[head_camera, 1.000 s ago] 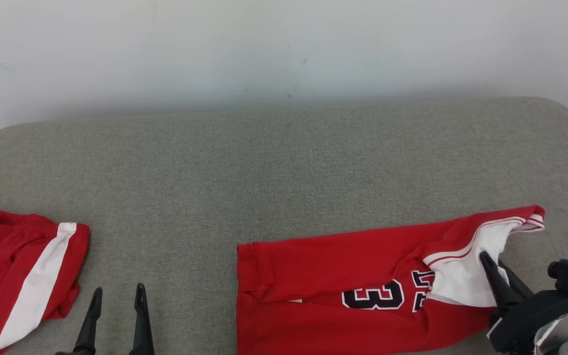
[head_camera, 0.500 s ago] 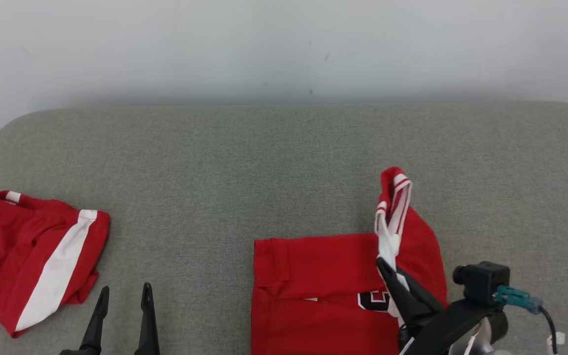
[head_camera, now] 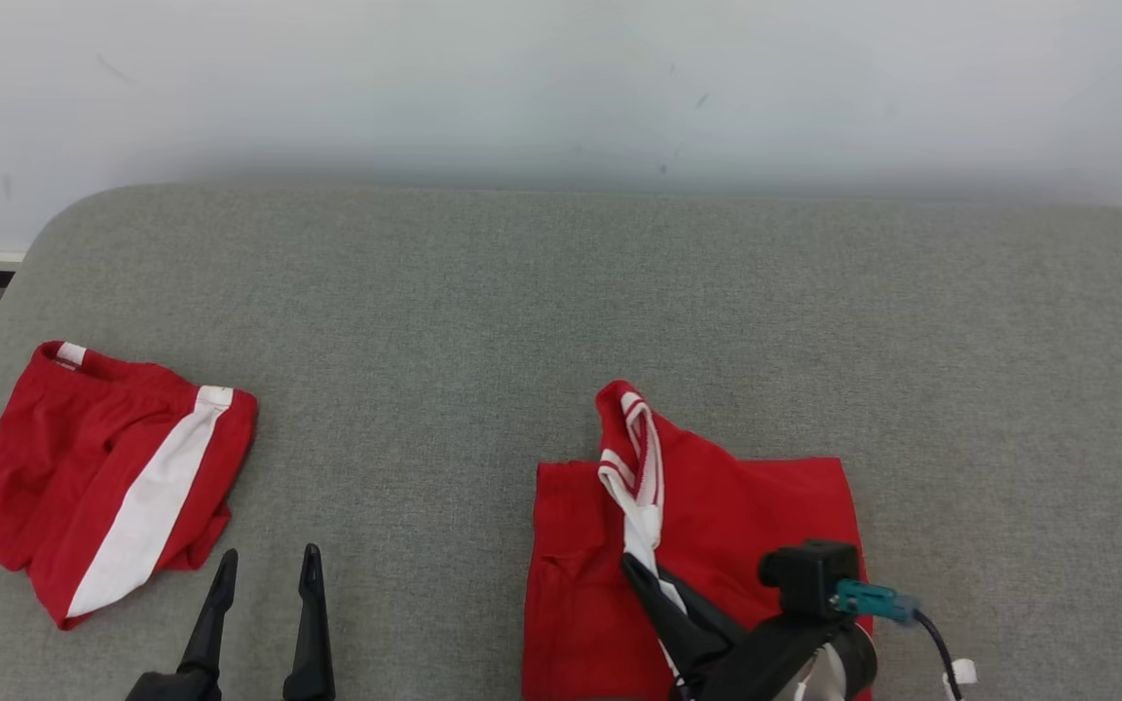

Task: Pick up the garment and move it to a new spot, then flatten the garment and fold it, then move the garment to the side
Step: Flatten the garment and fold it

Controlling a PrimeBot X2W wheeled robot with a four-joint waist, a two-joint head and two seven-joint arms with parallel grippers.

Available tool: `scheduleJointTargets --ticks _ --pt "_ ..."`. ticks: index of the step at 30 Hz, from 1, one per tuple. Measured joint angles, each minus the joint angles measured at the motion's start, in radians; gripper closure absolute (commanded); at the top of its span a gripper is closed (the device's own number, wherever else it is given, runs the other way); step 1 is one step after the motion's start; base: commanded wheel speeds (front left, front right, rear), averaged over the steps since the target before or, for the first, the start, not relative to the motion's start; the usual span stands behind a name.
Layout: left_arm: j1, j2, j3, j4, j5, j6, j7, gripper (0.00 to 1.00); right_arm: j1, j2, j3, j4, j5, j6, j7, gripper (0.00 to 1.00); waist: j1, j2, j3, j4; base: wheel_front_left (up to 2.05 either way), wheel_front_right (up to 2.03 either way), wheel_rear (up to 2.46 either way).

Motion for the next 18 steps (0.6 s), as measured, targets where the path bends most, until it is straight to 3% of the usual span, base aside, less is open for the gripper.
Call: scheduleJointTargets --ticks 6,7,8,9,13,18 --pt "-0.016 0.0 -0.006 0.013 -0.006 -0.002 0.0 0.0 -0.038 0.021 0.047 0.088 0.009 0.0 -0.02 1.0 0.0 0.0 0.008 0.012 0.0 0.0 0.0" --pt "-0.016 0.0 -0.006 0.016 -0.006 -0.002 0.0 0.0 -0.041 0.022 0.053 0.1 0.012 0.0 -0.026 0.8 0.0 0.0 0.008 0.013 0.0 0.0 0.0" --pt "-0.017 0.0 -0.005 0.017 -0.007 -0.002 0.0 0.0 -0.047 0.023 0.061 0.111 0.015 0.0 -0.032 0.06 0.0 0.0 0.007 0.013 0.0 0.0 0.0" --pt "-0.018 0.0 -0.005 0.02 -0.007 -0.002 0.0 0.0 -0.053 0.024 0.066 0.117 0.018 0.0 -0.041 0.0 0.0 0.0 0.006 0.012 0.0 0.0 0.0" --pt "-0.018 0.0 0.002 0.029 -0.009 -0.007 0.0 0.0 -0.083 0.024 0.054 0.121 0.008 0.0 -0.106 0.0 0.0 0.0 -0.002 0.003 0.0 0.0 0.0" --pt "-0.017 0.0 0.012 0.034 -0.008 -0.01 0.0 0.0 -0.099 -0.025 -0.021 0.094 -0.011 0.0 -0.208 0.0 -0.0002 0.0 -0.021 -0.015 0.0 0.0 0.0"
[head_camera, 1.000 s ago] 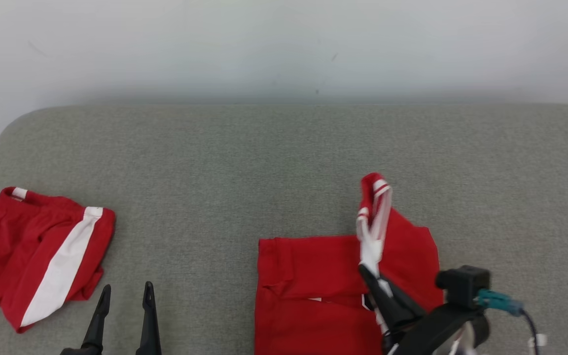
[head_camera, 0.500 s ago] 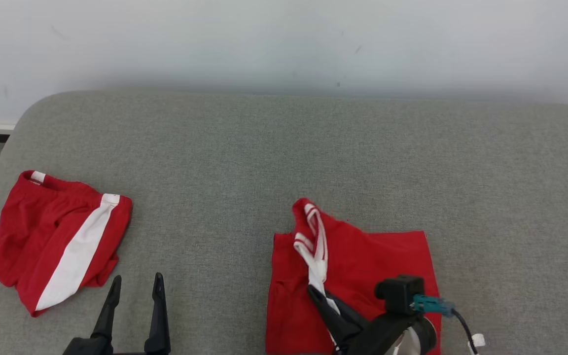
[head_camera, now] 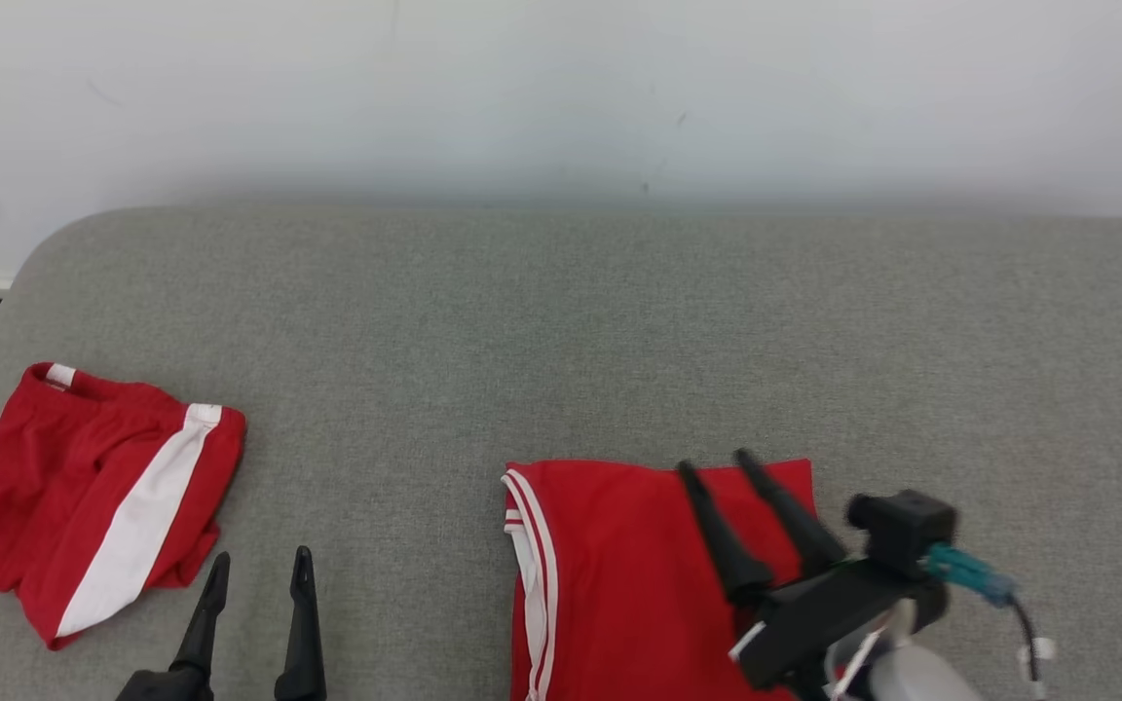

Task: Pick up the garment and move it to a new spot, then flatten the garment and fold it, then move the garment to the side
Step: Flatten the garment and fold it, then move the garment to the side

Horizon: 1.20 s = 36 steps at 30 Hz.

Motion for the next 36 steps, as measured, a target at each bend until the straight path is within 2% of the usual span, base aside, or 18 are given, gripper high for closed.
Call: scheduleJointTargets --ticks 9,16,25,36 --pt "0.008 0.0 0.043 -0.005 0.022 -0.017 0.0 0.0 0.045 -0.081 -0.19 -0.045 -0.082 0.0 -0.128 0.0 0.0 -0.0001 -0.041 -0.038 0.0 0.0 0.0" --pt "0.027 0.0 0.074 -0.02 0.035 -0.023 0.0 0.0 0.141 -0.082 -0.296 -0.088 -0.151 0.0 -0.158 0.0 -0.0001 -0.0001 -0.061 -0.07 0.0 0.0 0.0" --pt "0.05 0.0 0.095 -0.042 0.054 -0.022 0.0 0.0 0.265 -0.054 -0.356 -0.165 -0.233 0.0 -0.168 0.0 0.0 -0.0001 -0.074 -0.103 0.0 0.0 0.0" --pt "0.089 0.0 0.08 -0.057 0.055 -0.007 0.0 0.0 0.323 -0.028 -0.358 -0.209 -0.27 0.0 -0.176 0.0 0.0001 -0.0001 -0.083 -0.112 0.0 0.0 0.0"
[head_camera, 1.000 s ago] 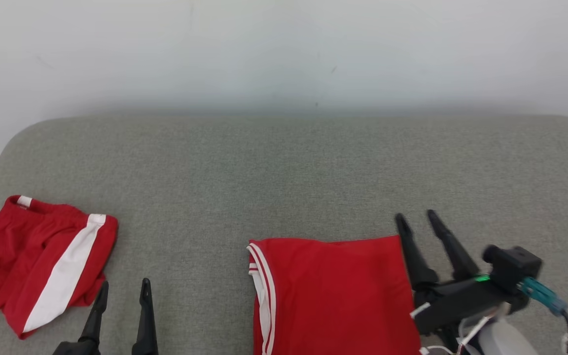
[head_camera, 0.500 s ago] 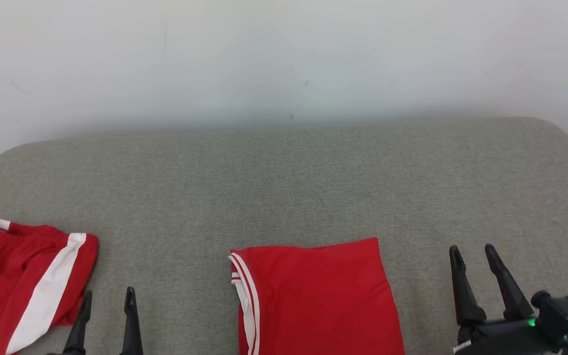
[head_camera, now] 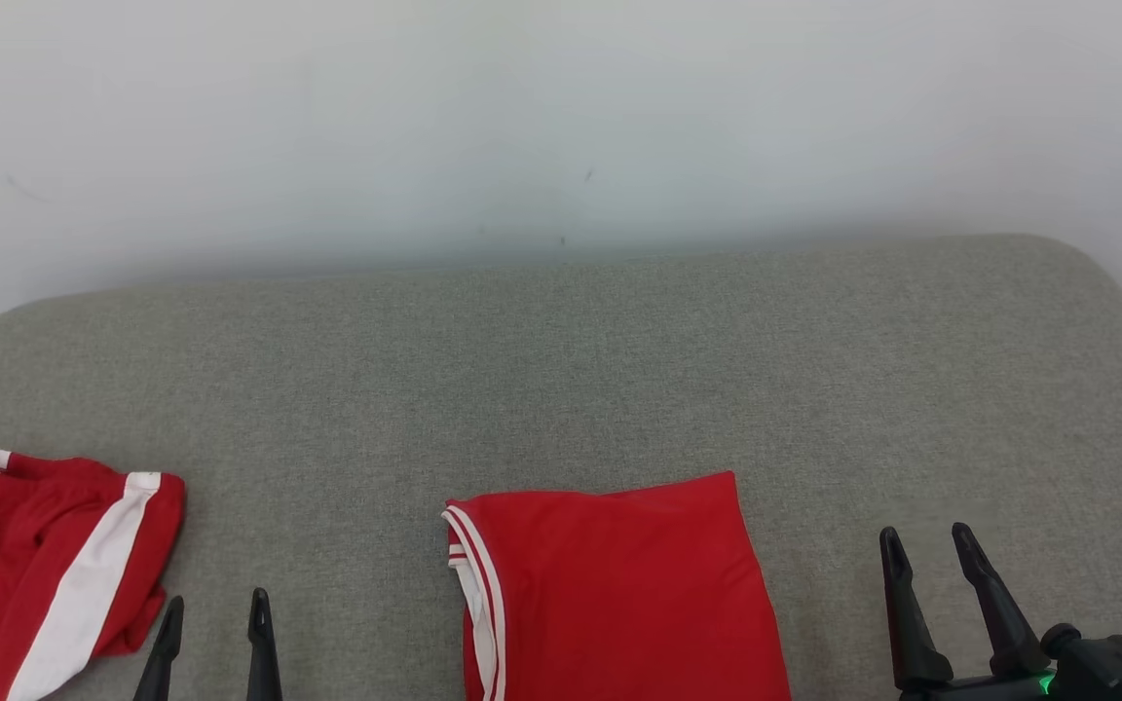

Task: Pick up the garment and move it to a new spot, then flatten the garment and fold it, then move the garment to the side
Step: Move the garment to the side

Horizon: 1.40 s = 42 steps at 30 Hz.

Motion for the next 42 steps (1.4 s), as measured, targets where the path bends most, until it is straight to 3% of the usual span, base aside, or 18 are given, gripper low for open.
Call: scheduleJointTargets --ticks 29,42 --pt "0.037 0.005 -0.027 -0.031 0.001 -0.027 0.0 0.0 0.002 0.006 0.026 0.034 -0.001 0.0 -0.005 0.0 0.0 0.0 -0.004 0.023 0.0 0.0 0.0" --pt "0.018 0.003 -0.053 -0.026 0.002 -0.027 0.0 0.0 -0.201 -0.044 0.12 0.188 0.031 0.0 0.109 0.0 0.0 0.0001 0.026 0.047 0.0 0.0 0.0"
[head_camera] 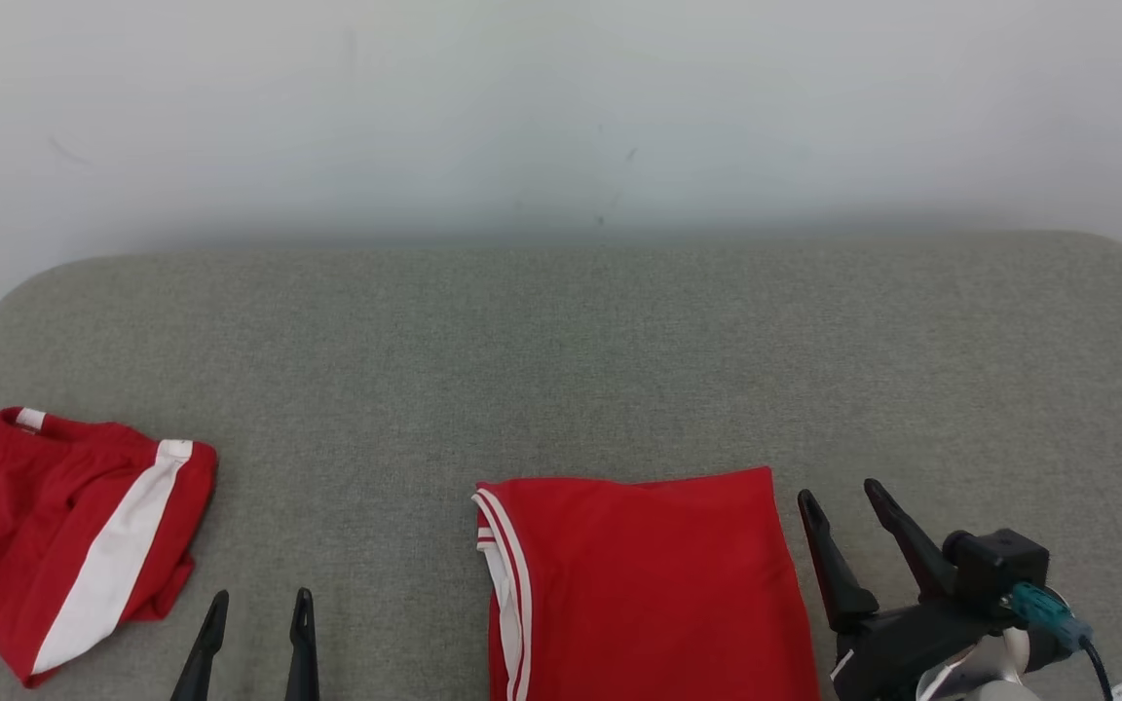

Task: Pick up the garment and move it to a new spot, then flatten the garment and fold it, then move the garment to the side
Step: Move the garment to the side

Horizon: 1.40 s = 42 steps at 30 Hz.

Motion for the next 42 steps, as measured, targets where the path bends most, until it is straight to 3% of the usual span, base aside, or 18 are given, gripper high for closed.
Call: scheduleJointTargets --ticks 12,23,24,25,26,34,42 --pt "-0.046 -0.002 -0.019 0.019 -0.003 0.0 0.0 0.0 -0.149 -0.001 0.061 0.296 0.012 0.0 0.066 0.0 0.0001 0.0001 0.07 0.066 0.0 0.0 0.0" --pt "-0.06 -0.002 -0.019 0.024 -0.005 0.009 0.0 0.0 -0.155 0.039 0.08 0.432 0.05 0.0 0.072 0.0 0.0001 -0.0001 0.088 0.078 0.0 0.0 0.0" --pt "-0.063 -0.002 -0.02 0.024 -0.005 0.009 0.0 0.0 -0.154 0.043 0.081 0.435 0.058 0.0 0.072 0.09 0.0 0.0 0.088 0.076 0.0 0.0 0.0" --pt "-0.063 -0.003 -0.022 0.024 -0.006 0.01 0.0 0.0 -0.154 0.047 0.087 0.436 0.064 0.0 0.075 0.7 0.0001 0.0 0.089 0.074 0.0 0.0 0.0" --pt "-0.063 -0.002 -0.025 0.024 -0.007 0.01 0.0 0.0 -0.153 0.051 0.093 0.435 0.072 0.0 0.075 1.0 0.0 0.0 0.09 0.073 0.0 0.0 0.0" --pt "-0.093 -0.003 -0.046 0.019 -0.03 0.017 0.0 0.0 -0.23 0.026 0.107 0.424 0.097 0.0 0.073 1.0 0.0001 0.0 0.121 0.067 0.0 0.0 0.0" --pt "-0.191 -0.003 -0.113 -0.003 -0.044 0.022 0.0 0.0 -0.47 -0.129 0.094 0.399 0.109 0.0 0.094 1.0 0.0002 0.0 0.219 0.07 0.0 0.0 0.0"
